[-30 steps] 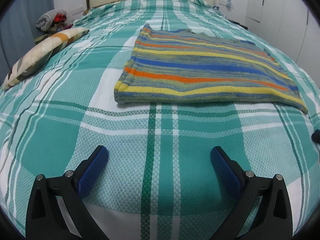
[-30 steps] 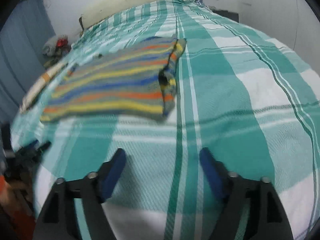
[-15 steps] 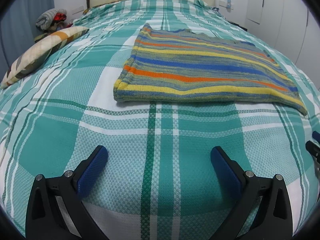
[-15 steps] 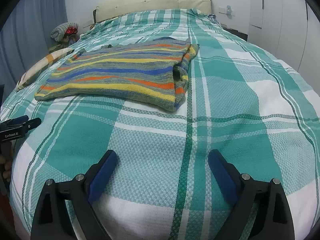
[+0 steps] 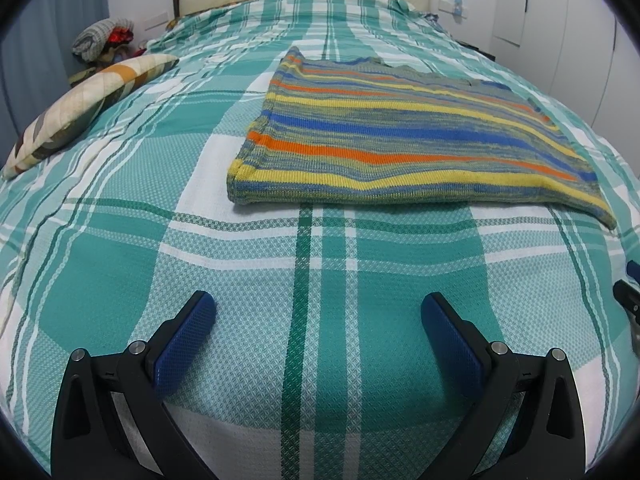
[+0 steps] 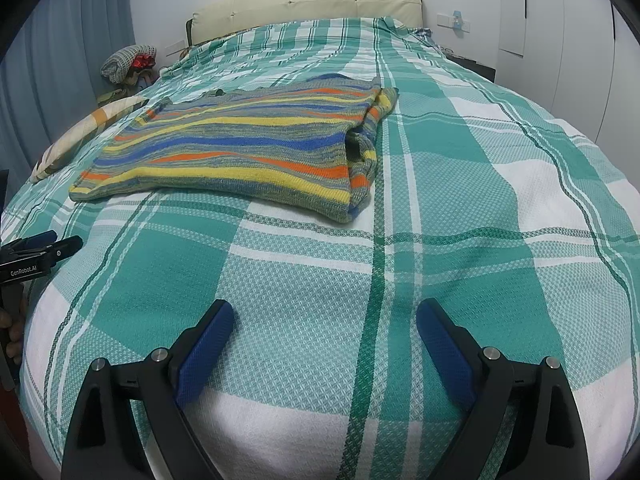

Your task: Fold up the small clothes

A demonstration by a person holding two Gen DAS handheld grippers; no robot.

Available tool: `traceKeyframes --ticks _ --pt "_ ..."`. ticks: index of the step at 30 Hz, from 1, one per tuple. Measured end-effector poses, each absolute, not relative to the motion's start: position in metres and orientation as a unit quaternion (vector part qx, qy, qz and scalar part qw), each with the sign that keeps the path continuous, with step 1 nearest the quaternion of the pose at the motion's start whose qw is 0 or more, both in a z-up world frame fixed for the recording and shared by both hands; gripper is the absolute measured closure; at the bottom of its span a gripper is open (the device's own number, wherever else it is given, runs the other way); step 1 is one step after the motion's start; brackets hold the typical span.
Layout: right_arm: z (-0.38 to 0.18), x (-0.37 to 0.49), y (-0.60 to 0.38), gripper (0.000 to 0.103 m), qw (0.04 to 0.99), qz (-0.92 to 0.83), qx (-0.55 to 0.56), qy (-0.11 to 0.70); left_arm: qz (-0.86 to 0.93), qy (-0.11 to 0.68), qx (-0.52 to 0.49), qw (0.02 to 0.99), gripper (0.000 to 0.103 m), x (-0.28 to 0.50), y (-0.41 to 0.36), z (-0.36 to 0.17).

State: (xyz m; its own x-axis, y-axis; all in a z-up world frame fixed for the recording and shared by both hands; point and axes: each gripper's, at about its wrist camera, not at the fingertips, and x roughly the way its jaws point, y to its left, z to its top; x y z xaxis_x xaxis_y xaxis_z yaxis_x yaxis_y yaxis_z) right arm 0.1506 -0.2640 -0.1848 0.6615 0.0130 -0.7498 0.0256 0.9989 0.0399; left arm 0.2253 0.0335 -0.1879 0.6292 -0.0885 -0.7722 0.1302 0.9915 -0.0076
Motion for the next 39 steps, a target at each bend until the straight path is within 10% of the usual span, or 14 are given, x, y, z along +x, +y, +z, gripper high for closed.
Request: traceKeyframes --ticks 39 --pt "-0.164 0.161 -0.286 0.012 0.880 0.043 0.064 0.468 -0.120 0.424 0.072 0.895 0.002 0.192 0.005 -0.142"
